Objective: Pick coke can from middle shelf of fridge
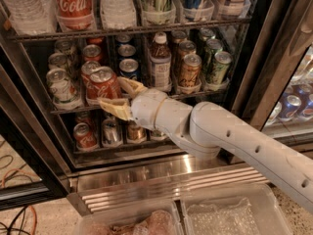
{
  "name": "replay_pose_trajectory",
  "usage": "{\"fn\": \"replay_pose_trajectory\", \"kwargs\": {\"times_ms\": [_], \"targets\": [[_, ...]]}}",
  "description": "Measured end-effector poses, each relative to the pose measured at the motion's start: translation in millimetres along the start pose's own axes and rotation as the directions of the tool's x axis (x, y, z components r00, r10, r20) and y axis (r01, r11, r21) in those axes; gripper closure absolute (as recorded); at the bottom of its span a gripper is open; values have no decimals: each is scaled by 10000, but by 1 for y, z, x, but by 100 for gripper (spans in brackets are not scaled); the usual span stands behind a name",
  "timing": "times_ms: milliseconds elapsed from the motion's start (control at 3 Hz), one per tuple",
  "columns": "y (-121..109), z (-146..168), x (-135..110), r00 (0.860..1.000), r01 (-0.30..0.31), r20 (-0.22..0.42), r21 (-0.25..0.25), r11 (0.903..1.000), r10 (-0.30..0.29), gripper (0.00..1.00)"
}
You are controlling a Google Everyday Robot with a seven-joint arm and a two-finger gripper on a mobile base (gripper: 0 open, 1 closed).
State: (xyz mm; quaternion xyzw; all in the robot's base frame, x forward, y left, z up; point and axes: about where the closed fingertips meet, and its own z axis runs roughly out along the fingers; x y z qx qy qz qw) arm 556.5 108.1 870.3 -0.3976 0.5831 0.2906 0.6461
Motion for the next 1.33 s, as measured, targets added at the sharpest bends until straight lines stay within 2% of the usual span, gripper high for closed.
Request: {"fn": "replay_pose_trajectory", "kwargs": {"times_ms": [667,1333], "targets": [[5,-14,-4,9994,-123,315,-643,9979,144,100],[8,-19,-6,9987,-131,484,-915,9957,176,100]]}}
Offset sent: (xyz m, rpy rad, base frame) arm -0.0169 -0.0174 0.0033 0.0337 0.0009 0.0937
